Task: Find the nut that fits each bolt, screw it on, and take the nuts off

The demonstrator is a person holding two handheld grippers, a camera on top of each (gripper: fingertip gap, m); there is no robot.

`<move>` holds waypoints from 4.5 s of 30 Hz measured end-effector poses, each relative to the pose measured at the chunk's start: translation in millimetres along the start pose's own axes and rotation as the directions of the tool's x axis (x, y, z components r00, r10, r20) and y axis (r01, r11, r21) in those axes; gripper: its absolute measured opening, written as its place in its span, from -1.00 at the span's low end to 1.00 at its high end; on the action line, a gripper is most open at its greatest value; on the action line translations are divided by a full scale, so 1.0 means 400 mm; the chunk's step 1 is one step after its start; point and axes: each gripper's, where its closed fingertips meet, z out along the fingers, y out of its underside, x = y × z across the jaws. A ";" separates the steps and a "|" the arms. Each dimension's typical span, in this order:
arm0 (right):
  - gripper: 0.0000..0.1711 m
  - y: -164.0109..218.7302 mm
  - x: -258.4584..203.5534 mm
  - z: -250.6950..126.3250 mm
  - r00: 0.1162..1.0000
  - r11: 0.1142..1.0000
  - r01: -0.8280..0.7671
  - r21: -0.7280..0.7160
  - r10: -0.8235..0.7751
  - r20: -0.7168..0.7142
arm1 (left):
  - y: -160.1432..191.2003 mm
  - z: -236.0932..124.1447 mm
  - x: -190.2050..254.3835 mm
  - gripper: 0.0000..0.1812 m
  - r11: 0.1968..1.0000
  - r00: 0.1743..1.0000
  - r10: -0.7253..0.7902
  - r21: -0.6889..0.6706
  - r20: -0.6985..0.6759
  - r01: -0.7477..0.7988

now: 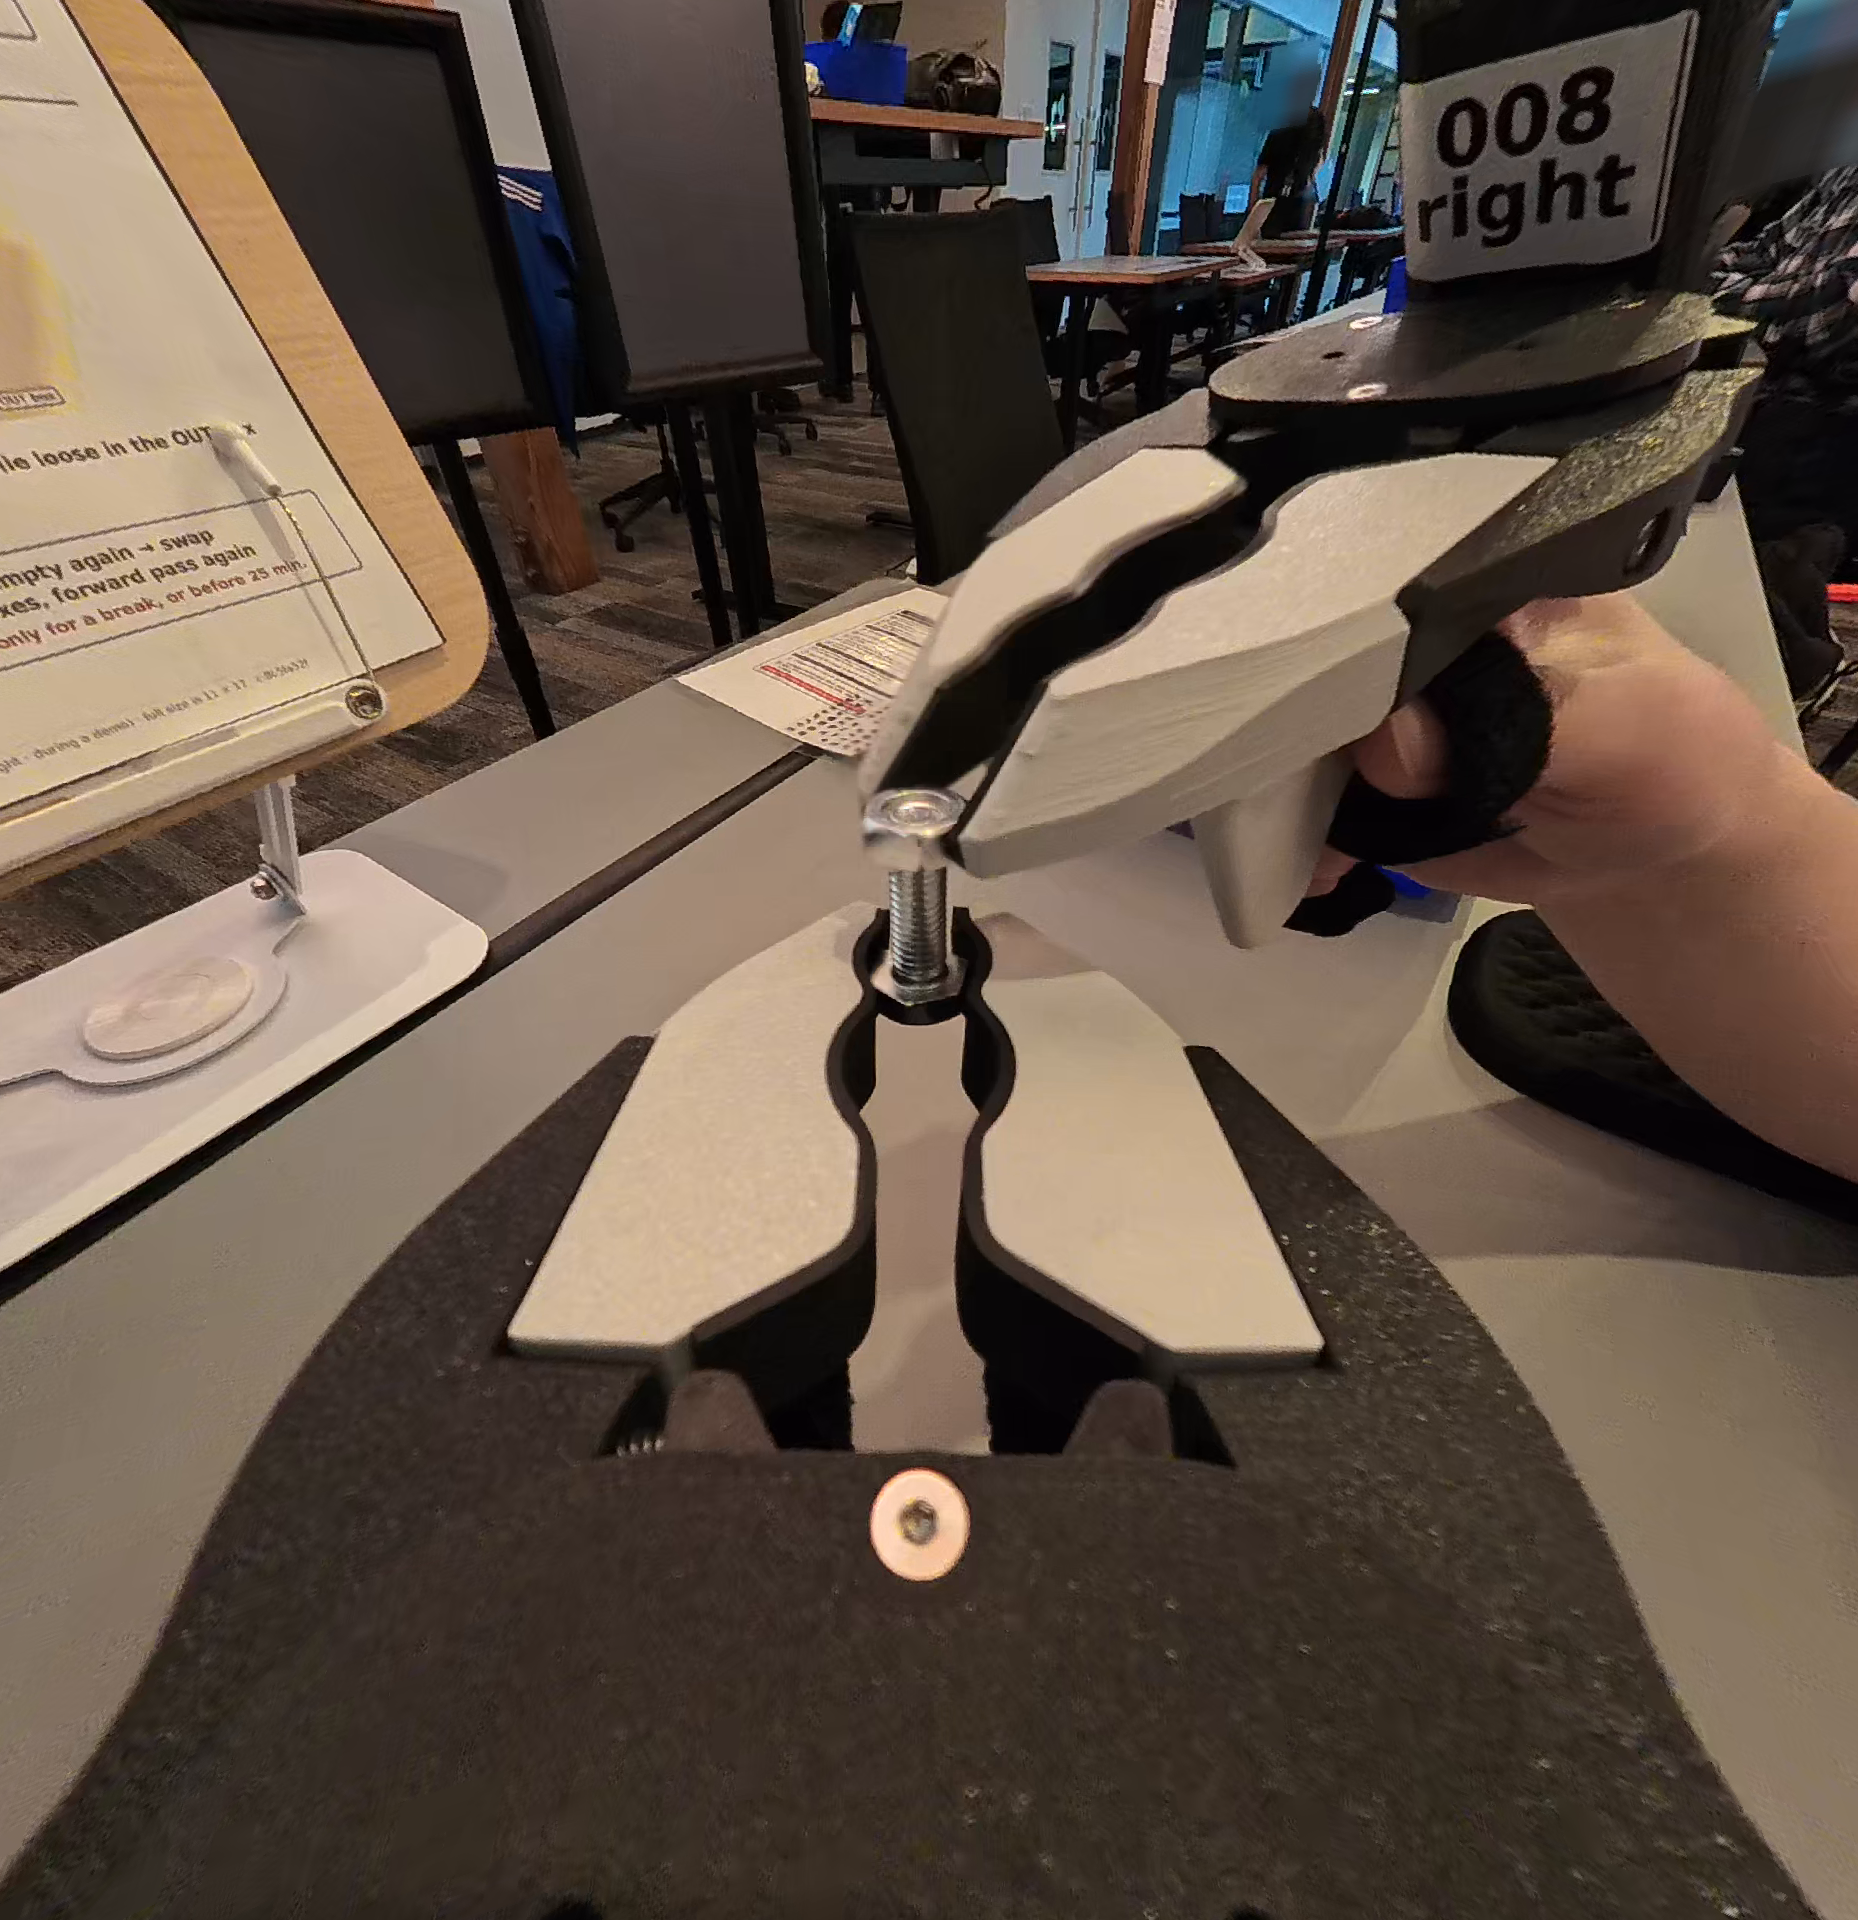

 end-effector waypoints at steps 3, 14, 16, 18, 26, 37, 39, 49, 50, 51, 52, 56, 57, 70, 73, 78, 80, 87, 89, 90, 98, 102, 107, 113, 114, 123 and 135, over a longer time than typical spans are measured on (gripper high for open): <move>-0.84 -0.002 -0.007 -0.004 1.000 1.000 0.013 -0.006 -0.013 0.022 | -0.004 -0.001 0.010 -0.89 1.000 1.000 -0.003 0.001 -0.030 0.003; -0.85 -0.024 -0.157 -0.103 0.836 0.992 0.061 0.106 -0.109 0.537 | -0.056 -0.065 0.224 -0.88 0.998 0.817 -0.021 0.033 -0.576 0.049; -0.84 -0.027 -0.167 -0.110 0.817 0.991 0.052 0.121 -0.112 0.565 | -0.061 -0.072 0.237 -0.89 0.997 0.795 -0.032 0.032 -0.606 0.065; -0.84 -0.028 -0.169 -0.112 0.811 0.991 0.044 0.128 -0.110 0.575 | -0.063 -0.074 0.239 -0.89 0.997 0.789 -0.038 0.029 -0.613 0.070; -0.60 -0.047 -0.120 -0.091 0.896 0.987 0.037 0.154 -0.101 0.433 | -0.056 -0.055 0.188 -0.88 0.999 0.870 -0.044 -0.006 -0.492 0.047; -0.60 -0.065 -0.055 -0.032 0.993 0.987 0.110 0.120 -0.114 0.028 | -0.048 -0.036 0.060 -0.89 0.999 0.986 -0.044 -0.019 -0.161 0.041; -0.64 -0.057 -0.056 -0.023 0.995 0.990 0.087 0.108 -0.091 0.036 | -0.049 -0.036 0.061 -0.89 0.999 0.985 -0.050 -0.016 -0.162 0.048; -0.85 -0.050 -0.082 -0.031 0.982 0.992 0.049 0.115 -0.069 0.175 | -0.068 -0.049 0.092 -0.88 0.998 0.968 -0.055 -0.002 -0.246 0.056; -0.85 -0.053 -0.089 -0.035 0.976 0.991 0.041 0.124 -0.066 0.206 | -0.072 -0.052 0.102 -0.88 0.998 0.960 -0.058 0.004 -0.273 0.061; -0.85 -0.055 -0.096 -0.039 0.969 0.991 0.033 0.133 -0.064 0.238 | -0.076 -0.055 0.113 -0.88 0.998 0.950 -0.065 0.006 -0.305 0.070; -0.85 -0.058 -0.106 -0.046 0.957 0.989 0.023 0.143 -0.064 0.283 | -0.081 -0.060 0.127 -0.89 0.997 0.935 -0.070 0.010 -0.347 0.078; -0.85 -0.061 -0.149 -0.075 0.883 0.984 -0.023 0.178 -0.064 0.466 | -0.091 -0.081 0.184 -0.88 0.996 0.870 -0.076 0.000 -0.487 0.087; -0.85 -0.061 -0.157 -0.080 0.865 0.982 -0.029 0.185 -0.068 0.497 | -0.092 -0.084 0.195 -0.88 0.996 0.857 -0.077 -0.004 -0.509 0.087; -0.55 -0.100 -0.089 -0.062 0.983 0.970 0.118 0.213 -0.144 0.114 | -0.087 -0.063 0.108 -0.88 0.994 0.950 -0.097 0.010 -0.298 0.104; -0.54 -0.099 -0.059 -0.050 0.988 0.974 0.151 0.169 -0.142 -0.063 | -0.081 -0.059 0.074 -0.88 0.995 0.973 -0.095 0.015 -0.209 0.100; -0.61 -0.079 -0.061 -0.020 0.987 0.984 0.116 0.135 -0.099 -0.129 | -0.069 -0.051 0.064 -0.88 0.996 0.983 -0.089 0.002 -0.159 0.091; -0.67 -0.067 -0.060 -0.012 0.988 0.989 0.099 0.112 -0.084 -0.129 | -0.067 -0.050 0.065 -0.89 0.996 0.984 -0.085 -0.002 -0.154 0.085; -0.84 -0.075 -0.106 -0.031 0.991 0.988 0.112 0.106 -0.118 0.058 | -0.092 -0.068 0.117 -0.88 0.998 0.955 -0.050 0.024 -0.294 0.060; -0.84 -0.087 -0.148 -0.055 0.963 0.985 0.077 0.152 -0.112 0.243 | -0.112 -0.090 0.170 -0.88 0.996 0.896 -0.058 0.040 -0.441 0.084; -0.84 -0.089 -0.170 -0.070 0.933 0.984 0.056 0.168 -0.112 0.341 | -0.117 -0.103 0.198 -0.88 0.995 0.858 -0.060 0.036 -0.510 0.091; -0.84 -0.059 -0.308 -0.147 0.607 0.972 -0.040 0.231 -0.160 0.778 | -0.108 -0.192 0.367 -0.89 0.988 0.491 -0.123 -0.060 -0.862 0.142; -0.84 -0.056 -0.334 -0.153 0.534 0.967 -0.084 0.242 -0.161 0.830 | -0.111 -0.217 0.394 -0.89 0.976 0.361 -0.159 -0.092 -0.919 0.196; -0.60 -0.076 -0.269 -0.131 0.693 0.969 -0.066 0.238 -0.127 0.710 | -0.110 -0.172 0.334 -0.89 0.987 0.553 -0.119 -0.037 -0.825 0.157; -0.54 -0.152 -0.111 -0.127 0.971 0.934 0.140 0.328 -0.195 0.140 | -0.098 -0.077 0.140 -0.89 0.991 0.907 -0.116 0.017 -0.406 0.134; -0.56 -0.153 -0.094 -0.120 0.980 0.935 0.168 0.313 -0.193 0.051 | -0.089 -0.067 0.112 -0.88 0.992 0.936 -0.110 0.015 -0.335 0.122; -0.59 -0.077 -0.046 -0.023 0.985 0.981 0.030 0.193 0.003 -0.170 | -0.067 -0.053 0.021 -0.89 1.000 1.000 -0.002 0.028 -0.003 0.002; -0.84 -0.070 -0.068 -0.019 0.995 0.987 0.056 0.150 -0.043 -0.094 | -0.073 -0.055 0.049 -0.89 0.999 0.997 0.027 0.020 -0.068 -0.025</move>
